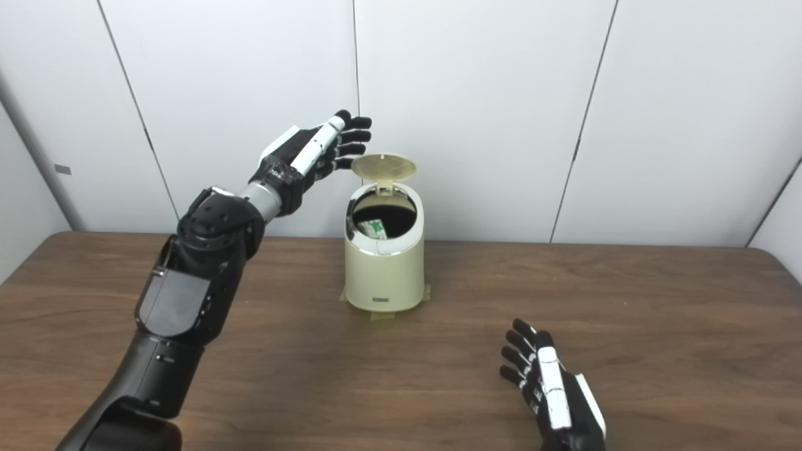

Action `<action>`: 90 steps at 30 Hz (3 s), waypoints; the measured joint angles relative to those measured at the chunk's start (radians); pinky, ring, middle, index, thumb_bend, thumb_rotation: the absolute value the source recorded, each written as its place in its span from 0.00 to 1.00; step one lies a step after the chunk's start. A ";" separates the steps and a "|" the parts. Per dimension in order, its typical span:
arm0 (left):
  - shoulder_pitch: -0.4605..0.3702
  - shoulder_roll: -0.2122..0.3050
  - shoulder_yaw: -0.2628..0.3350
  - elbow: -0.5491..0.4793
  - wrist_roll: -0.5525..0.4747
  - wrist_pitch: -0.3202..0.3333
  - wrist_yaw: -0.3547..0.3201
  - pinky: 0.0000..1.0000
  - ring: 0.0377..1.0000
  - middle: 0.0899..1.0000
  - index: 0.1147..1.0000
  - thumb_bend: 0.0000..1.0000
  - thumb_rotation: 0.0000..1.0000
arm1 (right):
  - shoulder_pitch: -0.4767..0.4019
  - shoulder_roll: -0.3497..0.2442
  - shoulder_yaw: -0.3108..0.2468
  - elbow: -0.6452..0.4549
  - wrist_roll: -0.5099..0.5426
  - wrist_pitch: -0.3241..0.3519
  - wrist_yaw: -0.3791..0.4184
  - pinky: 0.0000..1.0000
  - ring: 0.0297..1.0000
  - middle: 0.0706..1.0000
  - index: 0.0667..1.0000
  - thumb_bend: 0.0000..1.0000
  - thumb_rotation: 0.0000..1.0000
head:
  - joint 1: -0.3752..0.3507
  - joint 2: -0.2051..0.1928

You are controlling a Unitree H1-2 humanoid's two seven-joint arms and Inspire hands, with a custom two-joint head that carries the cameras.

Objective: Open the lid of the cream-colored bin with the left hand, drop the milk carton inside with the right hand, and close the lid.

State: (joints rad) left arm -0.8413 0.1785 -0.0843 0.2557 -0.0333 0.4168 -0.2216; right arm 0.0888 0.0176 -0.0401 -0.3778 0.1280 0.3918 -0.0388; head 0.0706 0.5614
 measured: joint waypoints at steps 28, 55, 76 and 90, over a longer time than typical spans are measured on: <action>-0.006 0.205 -0.375 -0.089 0.641 -0.354 -0.074 0.57 0.59 0.61 0.63 0.49 1.00 | 0.008 0.062 0.006 0.149 -0.115 -0.253 -0.080 0.66 0.72 0.67 0.85 0.36 0.87 | -0.006 0.000; 0.010 0.241 -0.461 -0.150 0.885 -0.492 -0.337 0.93 0.91 0.91 0.91 0.59 1.00 | 0.015 0.063 -0.033 0.170 -0.110 -0.314 -0.091 0.70 0.72 0.65 0.87 0.38 0.73 | -0.037 0.014; 0.077 0.161 -0.253 -0.335 0.779 -0.274 -0.416 0.75 0.83 0.85 0.86 0.46 0.84 | 0.021 0.068 -0.019 0.180 -0.111 -0.333 -0.114 0.61 0.69 0.64 0.84 0.42 0.66 | -0.060 0.014; 0.527 -0.035 0.037 -0.607 0.595 -0.116 -0.128 0.80 0.85 0.86 0.89 0.32 0.73 | 0.005 0.062 0.012 0.127 -0.115 -0.292 -0.105 0.65 0.74 0.73 0.82 0.46 0.37 | -0.080 0.020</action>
State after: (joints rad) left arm -0.3144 0.1440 -0.0472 -0.3512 0.5612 0.3005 -0.3496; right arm 0.0939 0.0795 -0.0276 -0.2512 0.0126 0.0996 -0.1435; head -0.0092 0.5814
